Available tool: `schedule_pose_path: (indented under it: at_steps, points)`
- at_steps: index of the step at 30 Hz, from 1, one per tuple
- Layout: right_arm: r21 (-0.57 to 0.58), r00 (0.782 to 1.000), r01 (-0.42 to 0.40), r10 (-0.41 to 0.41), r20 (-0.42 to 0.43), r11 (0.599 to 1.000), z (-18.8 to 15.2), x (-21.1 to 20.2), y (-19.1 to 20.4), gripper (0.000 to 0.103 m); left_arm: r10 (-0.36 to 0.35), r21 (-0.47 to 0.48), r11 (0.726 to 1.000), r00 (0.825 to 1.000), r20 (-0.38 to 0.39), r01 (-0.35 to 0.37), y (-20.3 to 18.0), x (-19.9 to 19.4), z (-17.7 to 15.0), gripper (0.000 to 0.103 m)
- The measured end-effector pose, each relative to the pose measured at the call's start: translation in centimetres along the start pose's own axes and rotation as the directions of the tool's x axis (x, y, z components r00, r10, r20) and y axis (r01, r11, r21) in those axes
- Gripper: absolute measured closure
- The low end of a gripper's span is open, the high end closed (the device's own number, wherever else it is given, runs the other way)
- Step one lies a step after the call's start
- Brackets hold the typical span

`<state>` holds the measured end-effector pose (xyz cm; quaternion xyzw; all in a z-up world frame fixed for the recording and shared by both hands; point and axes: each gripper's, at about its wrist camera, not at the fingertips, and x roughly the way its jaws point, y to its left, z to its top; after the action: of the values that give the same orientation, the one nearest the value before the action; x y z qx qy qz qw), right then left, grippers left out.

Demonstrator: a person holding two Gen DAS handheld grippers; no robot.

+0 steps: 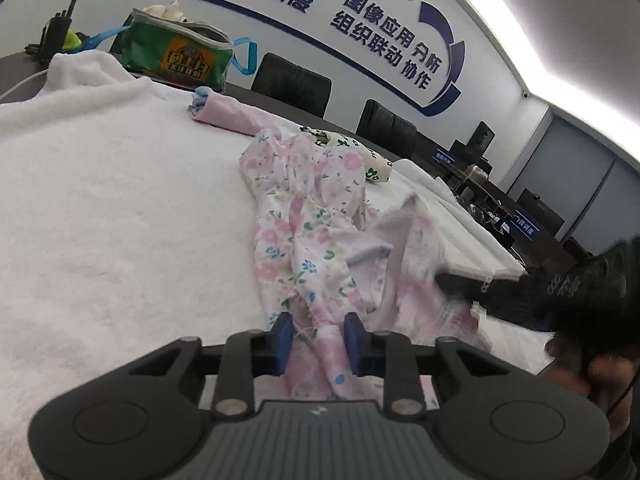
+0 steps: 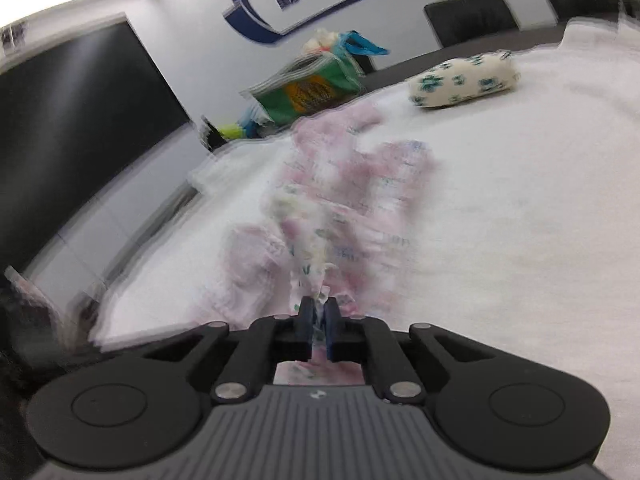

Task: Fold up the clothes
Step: 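Lift and fold the dress edge over with both grippers, then open them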

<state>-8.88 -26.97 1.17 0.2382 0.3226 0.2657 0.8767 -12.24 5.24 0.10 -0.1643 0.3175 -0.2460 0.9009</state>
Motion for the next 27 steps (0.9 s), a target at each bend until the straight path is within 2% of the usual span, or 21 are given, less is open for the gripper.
schedule_pose_path:
  at_steps: [1,3,7,8,9,10,11,13,16,18,20,21,22,23,27]
  points:
    - [0.064,0.997,-0.082,0.081,0.012,0.995,0.3,-0.1,-0.4,0.098,-0.003,-0.007,1.000,1.000,0.000,0.003,0.2,0.1,-0.2,0.082]
    - [0.186,0.983,-0.185,0.182,0.031,0.965,0.6,0.7,-1.8,0.099,-0.009,-0.019,1.000,1.000,0.001,0.009,0.5,0.3,-0.5,0.083]
    - [0.307,0.991,-0.132,0.131,0.024,0.942,-0.8,2.2,-4.5,0.095,-0.024,-0.022,0.999,1.000,0.010,0.024,0.8,0.5,-0.6,0.081]
    - [0.328,0.993,-0.121,0.119,0.029,0.937,-1.2,2.2,-5.1,0.089,-0.028,-0.022,0.999,1.000,0.012,0.028,0.8,0.5,-0.7,0.080]
    - [0.309,0.994,-0.107,0.099,0.040,0.945,-1.4,1.7,-5.0,0.083,-0.029,-0.020,0.999,0.999,0.014,0.030,0.8,0.5,-0.7,0.079]
    - [0.287,0.996,-0.089,0.077,0.052,0.954,-1.5,1.1,-4.9,0.067,-0.025,-0.015,1.000,1.000,0.015,0.025,0.7,0.5,-0.7,0.077]
    - [0.243,0.997,-0.053,0.037,0.070,0.969,-1.5,0.1,-4.2,0.061,-0.020,-0.010,1.000,1.000,0.015,0.021,0.6,0.4,-0.7,0.074]
    - [0.161,0.996,0.009,-0.024,0.091,0.987,-1.6,-1.4,-2.8,0.060,-0.011,0.001,1.000,1.000,0.017,0.011,0.4,0.4,-0.7,0.071]
    - [0.044,0.990,0.091,-0.095,0.104,0.995,-1.8,-3.3,-0.5,0.054,0.002,0.017,1.000,1.000,0.019,-0.002,0.1,0.3,-0.8,0.070]
    - [-0.007,0.983,0.166,-0.165,0.081,0.986,-2.0,-3.2,1.0,0.051,0.011,0.028,1.000,1.000,0.021,-0.011,-0.1,0.3,-0.8,0.070]
    - [-0.010,0.981,0.192,-0.191,0.036,0.981,-2.2,-1.9,2.1,0.050,0.020,0.039,0.999,1.000,0.023,-0.021,-0.3,0.2,-0.8,0.071]
    - [-0.007,0.982,0.188,-0.188,0.017,0.982,-2.3,-1.2,2.2,0.051,0.024,0.044,0.999,0.999,0.024,-0.025,-0.4,0.2,-0.9,0.072]
    - [-0.001,0.978,0.209,-0.209,-0.003,0.978,-2.4,-0.1,2.1,0.066,0.029,0.050,0.998,0.999,0.025,-0.030,-0.5,0.2,-0.9,0.073]
    - [0.007,0.975,0.221,-0.221,-0.018,0.975,-2.5,0.8,2.1,0.094,0.033,0.055,0.998,0.999,0.026,-0.034,-0.6,0.1,-0.9,0.074]
    - [0.087,0.997,0.053,-0.058,0.054,0.995,-1.9,-0.4,2.6,0.099,0.027,0.049,0.998,0.999,0.026,-0.028,-0.4,-0.2,-1.1,0.076]
